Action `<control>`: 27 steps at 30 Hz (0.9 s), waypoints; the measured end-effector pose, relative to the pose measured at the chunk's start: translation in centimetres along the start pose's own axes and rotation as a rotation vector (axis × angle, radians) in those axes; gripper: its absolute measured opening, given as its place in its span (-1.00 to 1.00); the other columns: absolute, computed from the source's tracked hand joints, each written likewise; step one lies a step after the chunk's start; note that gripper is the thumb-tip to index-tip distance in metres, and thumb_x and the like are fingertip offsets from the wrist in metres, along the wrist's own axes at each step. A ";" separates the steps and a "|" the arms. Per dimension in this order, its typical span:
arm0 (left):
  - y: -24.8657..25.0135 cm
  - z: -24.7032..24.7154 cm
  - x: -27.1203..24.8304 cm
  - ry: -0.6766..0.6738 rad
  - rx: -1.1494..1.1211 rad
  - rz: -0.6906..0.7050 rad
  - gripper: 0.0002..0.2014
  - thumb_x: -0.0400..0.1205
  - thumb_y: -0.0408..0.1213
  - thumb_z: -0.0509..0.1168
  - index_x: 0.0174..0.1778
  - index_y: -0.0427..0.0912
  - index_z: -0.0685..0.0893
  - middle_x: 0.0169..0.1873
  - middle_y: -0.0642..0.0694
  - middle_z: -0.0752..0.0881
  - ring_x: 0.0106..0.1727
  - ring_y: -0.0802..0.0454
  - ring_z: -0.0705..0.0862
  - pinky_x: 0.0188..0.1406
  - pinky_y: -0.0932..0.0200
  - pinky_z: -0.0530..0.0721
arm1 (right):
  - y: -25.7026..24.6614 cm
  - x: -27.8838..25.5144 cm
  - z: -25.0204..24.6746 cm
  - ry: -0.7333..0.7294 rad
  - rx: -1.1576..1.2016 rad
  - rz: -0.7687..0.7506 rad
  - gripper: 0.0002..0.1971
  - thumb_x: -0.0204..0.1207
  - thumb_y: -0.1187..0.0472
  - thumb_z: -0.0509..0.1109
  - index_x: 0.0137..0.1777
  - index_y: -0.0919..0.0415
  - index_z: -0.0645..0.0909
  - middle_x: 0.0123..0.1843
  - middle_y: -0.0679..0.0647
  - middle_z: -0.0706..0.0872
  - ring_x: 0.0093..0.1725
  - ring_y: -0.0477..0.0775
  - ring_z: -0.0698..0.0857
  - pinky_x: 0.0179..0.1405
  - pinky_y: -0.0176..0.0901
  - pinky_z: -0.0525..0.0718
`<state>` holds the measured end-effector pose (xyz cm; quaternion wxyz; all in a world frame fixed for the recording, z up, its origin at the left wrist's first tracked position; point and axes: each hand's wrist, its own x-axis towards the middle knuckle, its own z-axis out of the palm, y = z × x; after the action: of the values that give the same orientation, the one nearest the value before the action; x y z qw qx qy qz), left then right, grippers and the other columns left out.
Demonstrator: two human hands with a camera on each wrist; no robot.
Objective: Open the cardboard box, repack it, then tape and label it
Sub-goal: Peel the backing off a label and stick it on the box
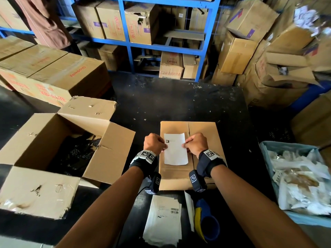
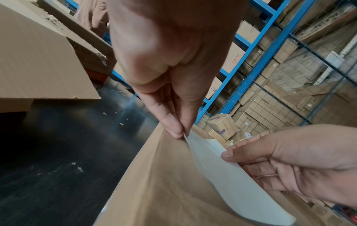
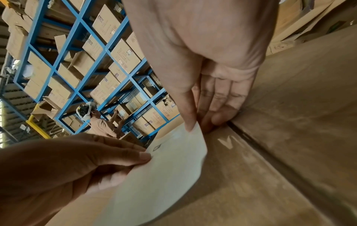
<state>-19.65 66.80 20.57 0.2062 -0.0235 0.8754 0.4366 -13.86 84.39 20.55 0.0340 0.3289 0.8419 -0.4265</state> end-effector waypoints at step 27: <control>-0.1 -0.1 0.7 0.037 0.520 0.170 -0.37 0.42 -0.04 0.60 0.34 -0.20 0.57 0.25 -0.19 0.64 0.27 -0.19 0.63 0.20 -0.04 0.68 | -0.3 -0.4 -0.8 0.054 -0.458 -0.107 -0.51 0.34 -0.03 0.73 0.11 0.24 0.68 0.13 0.19 0.79 0.12 0.28 0.76 -0.12 -0.07 0.68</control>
<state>-20.32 66.75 20.28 0.1520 0.0956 0.9606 0.2123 -13.49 84.68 21.41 0.0624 0.2787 0.9336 -0.2166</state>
